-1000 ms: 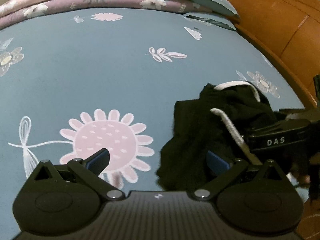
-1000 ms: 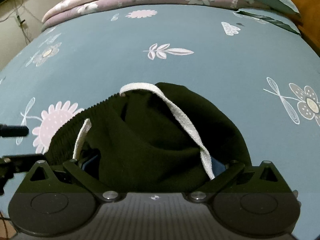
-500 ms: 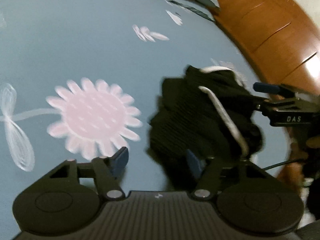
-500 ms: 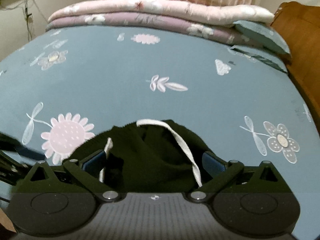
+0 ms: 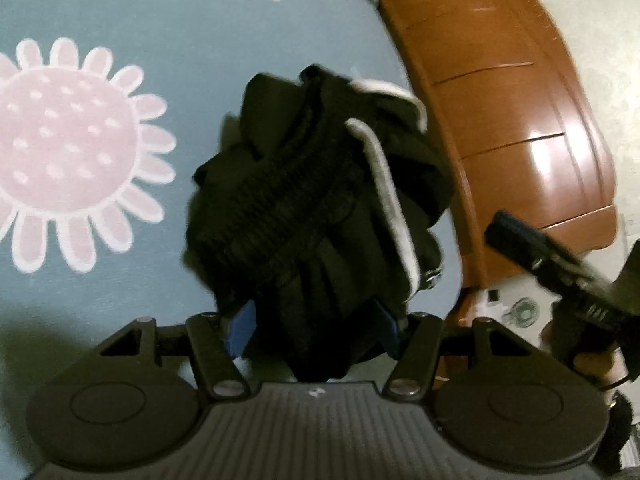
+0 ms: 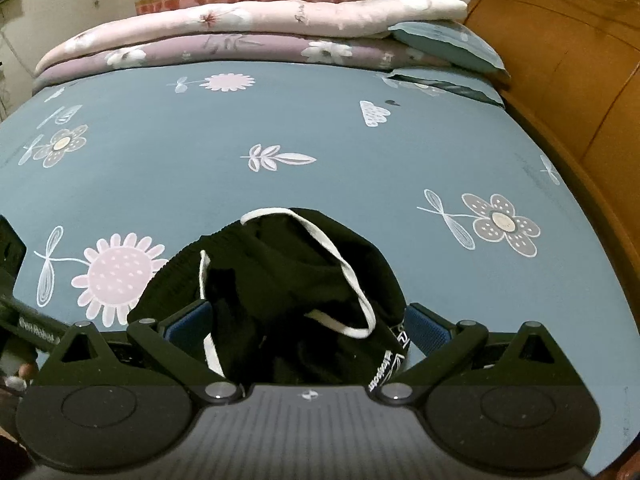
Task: Fold clothes
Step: 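Lift the shorts by the waistband with both grippers, stretching it apart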
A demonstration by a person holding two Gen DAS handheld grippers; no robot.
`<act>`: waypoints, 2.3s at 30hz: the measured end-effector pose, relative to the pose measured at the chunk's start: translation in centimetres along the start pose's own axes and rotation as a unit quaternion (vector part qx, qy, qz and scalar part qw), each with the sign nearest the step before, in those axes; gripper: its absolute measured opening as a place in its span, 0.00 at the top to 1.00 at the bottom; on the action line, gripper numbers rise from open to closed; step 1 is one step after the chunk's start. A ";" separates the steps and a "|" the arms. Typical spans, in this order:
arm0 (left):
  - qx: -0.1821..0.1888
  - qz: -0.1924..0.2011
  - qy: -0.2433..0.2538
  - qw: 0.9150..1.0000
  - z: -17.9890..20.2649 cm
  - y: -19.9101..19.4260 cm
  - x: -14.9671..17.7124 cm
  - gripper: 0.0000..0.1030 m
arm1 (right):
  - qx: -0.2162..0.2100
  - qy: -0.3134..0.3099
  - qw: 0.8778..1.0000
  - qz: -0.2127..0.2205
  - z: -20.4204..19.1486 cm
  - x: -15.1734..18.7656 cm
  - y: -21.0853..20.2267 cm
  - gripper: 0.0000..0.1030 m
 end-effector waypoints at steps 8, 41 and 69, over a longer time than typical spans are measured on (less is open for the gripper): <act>0.037 0.088 0.007 0.995 1.0 -2.4 -2.5 0.44 | -0.008 0.011 1.000 0.004 -0.2 -0.1 -0.2 0.00; -0.156 0.257 -0.122 0.946 -1.5 -0.2 -0.3 0.35 | -0.338 0.007 0.941 0.018 7.2 -0.7 8.8 0.00; 0.018 0.119 0.099 0.988 -4.1 -1.2 -3.6 0.38 | -0.231 -0.068 0.970 -0.025 -3.8 -2.5 7.1 0.00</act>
Point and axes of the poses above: each gripper's, at about its wrist camera, not at the fingertips, and y roughly the way its jaws point, z to its right, x to its underside, the point moved 1 cm from there along y, roughly the way its jaws point, and after that the axes turned 13 degrees about z, right-handed, at the moved point
